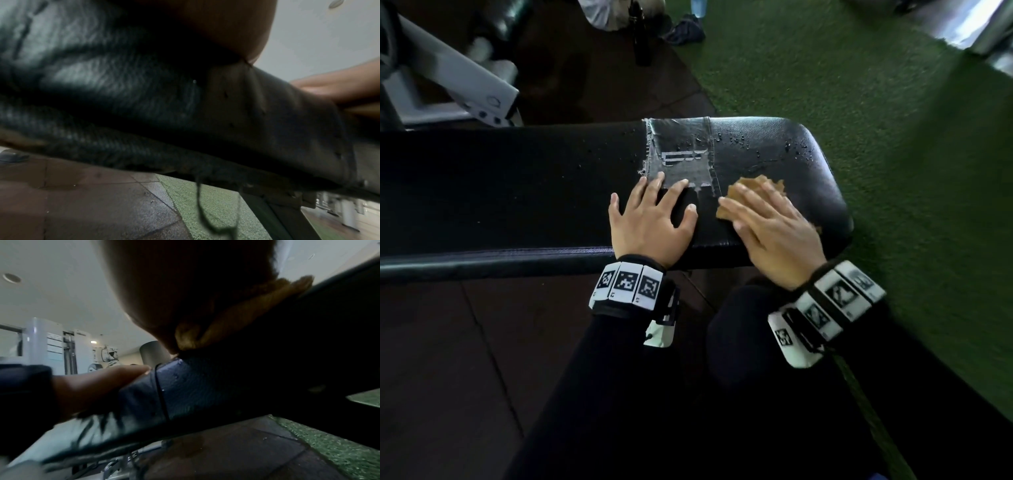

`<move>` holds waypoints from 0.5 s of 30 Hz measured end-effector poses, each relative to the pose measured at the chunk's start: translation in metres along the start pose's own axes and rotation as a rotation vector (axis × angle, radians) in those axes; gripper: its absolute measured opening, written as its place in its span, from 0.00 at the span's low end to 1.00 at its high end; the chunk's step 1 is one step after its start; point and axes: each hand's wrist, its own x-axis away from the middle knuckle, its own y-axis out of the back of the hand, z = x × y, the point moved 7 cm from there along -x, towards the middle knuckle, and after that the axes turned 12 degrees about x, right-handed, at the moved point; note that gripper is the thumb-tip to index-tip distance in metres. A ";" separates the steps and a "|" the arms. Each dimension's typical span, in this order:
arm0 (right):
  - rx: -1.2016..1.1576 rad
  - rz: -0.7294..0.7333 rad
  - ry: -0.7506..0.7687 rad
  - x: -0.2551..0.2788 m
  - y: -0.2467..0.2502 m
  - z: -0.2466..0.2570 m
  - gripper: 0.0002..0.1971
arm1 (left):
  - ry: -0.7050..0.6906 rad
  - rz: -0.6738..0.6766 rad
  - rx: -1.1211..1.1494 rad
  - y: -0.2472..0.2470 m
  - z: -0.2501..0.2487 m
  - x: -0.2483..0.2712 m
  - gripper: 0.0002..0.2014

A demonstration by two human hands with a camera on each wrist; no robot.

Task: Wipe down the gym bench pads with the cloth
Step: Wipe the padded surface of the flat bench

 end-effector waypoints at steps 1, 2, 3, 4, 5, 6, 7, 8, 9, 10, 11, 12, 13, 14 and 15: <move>-0.006 -0.018 0.033 0.012 0.001 0.000 0.22 | 0.001 0.003 0.004 0.000 0.000 0.000 0.27; -0.015 -0.032 0.050 0.024 0.002 -0.006 0.21 | 0.001 0.006 0.006 0.000 0.000 0.000 0.27; -0.024 -0.044 0.053 0.034 0.003 -0.015 0.21 | 0.001 0.007 0.008 0.000 0.000 0.000 0.27; -0.029 -0.057 0.046 0.041 0.005 -0.026 0.22 | 0.001 0.007 0.007 -0.001 0.000 -0.001 0.27; -0.032 -0.073 0.039 0.045 0.007 -0.038 0.22 | 0.000 0.005 0.006 -0.001 0.000 -0.001 0.27; -0.037 -0.097 0.025 0.046 0.009 -0.050 0.22 | 0.000 0.003 0.005 -0.001 -0.001 0.000 0.27; -0.053 -0.120 -0.007 0.043 0.010 -0.063 0.21 | 0.001 0.000 0.004 -0.001 -0.001 0.000 0.27; -0.078 -0.131 -0.068 0.036 0.010 -0.075 0.21 | 0.003 -0.003 0.002 -0.001 -0.001 -0.001 0.27; -0.108 -0.117 -0.149 0.027 0.008 -0.086 0.20 | 0.004 -0.004 0.001 -0.001 -0.001 -0.001 0.27; -0.125 -0.077 -0.233 0.017 0.004 -0.095 0.21 | 0.006 -0.006 0.001 -0.001 -0.001 -0.001 0.28; -0.116 -0.020 -0.306 0.006 -0.001 -0.100 0.21 | 0.008 -0.008 0.002 0.000 -0.001 -0.001 0.28; -0.093 0.035 -0.360 -0.004 -0.006 -0.102 0.22 | 0.009 -0.008 0.003 0.000 -0.001 -0.001 0.28; -0.071 0.074 -0.395 -0.014 -0.010 -0.099 0.22 | 0.011 -0.008 0.005 -0.001 -0.001 -0.002 0.28; -0.055 0.097 -0.408 -0.023 -0.012 -0.092 0.22 | 0.013 -0.008 0.006 -0.001 -0.001 -0.002 0.28; -0.044 0.106 -0.396 -0.031 -0.012 -0.082 0.23 | 0.013 -0.008 0.005 -0.001 -0.001 -0.002 0.28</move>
